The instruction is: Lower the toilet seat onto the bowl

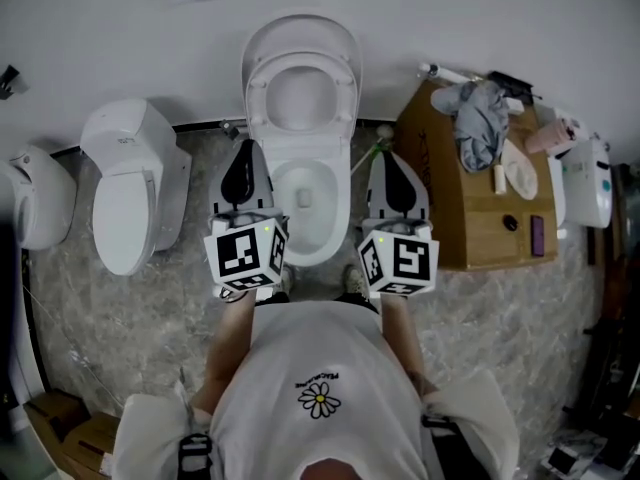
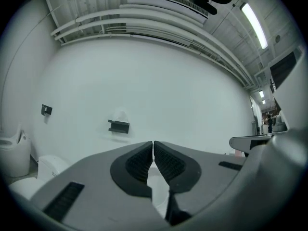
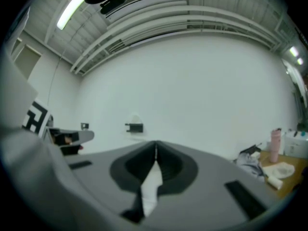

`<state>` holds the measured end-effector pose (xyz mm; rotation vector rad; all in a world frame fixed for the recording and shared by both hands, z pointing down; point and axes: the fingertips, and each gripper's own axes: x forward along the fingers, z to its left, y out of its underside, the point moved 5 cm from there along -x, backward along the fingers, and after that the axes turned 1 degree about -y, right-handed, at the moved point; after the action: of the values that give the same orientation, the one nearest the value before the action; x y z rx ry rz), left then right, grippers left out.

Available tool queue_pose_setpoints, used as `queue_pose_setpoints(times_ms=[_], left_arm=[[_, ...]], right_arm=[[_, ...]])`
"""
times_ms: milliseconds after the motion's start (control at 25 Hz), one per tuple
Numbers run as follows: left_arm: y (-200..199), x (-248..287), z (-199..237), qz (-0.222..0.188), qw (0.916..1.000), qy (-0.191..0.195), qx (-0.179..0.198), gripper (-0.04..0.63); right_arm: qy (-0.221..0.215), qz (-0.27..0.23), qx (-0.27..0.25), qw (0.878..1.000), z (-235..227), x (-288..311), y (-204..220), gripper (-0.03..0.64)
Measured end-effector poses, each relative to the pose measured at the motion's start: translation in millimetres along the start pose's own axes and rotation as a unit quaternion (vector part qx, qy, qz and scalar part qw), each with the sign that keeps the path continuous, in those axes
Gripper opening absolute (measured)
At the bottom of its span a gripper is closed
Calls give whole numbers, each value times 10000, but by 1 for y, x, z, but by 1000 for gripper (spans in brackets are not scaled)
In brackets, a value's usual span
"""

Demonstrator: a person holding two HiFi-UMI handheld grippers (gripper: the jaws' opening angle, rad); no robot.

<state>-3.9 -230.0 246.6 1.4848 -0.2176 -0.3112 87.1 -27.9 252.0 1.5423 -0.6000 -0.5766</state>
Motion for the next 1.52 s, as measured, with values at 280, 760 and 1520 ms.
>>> queue_pose_setpoints(times_ms=[280, 760, 1520], left_arm=[[3, 32, 22, 186, 9995, -195, 133, 28], [81, 191, 69, 1094, 9911, -241, 713, 134], [200, 306, 101, 2024, 9760, -167, 792, 172]], right_arm=[[-175, 217, -290, 9992, -2, 43, -2, 31], [-486, 1039, -691, 9910, -43, 208, 53, 121], [-154, 2106, -1453, 9666, -64, 341, 184, 153]])
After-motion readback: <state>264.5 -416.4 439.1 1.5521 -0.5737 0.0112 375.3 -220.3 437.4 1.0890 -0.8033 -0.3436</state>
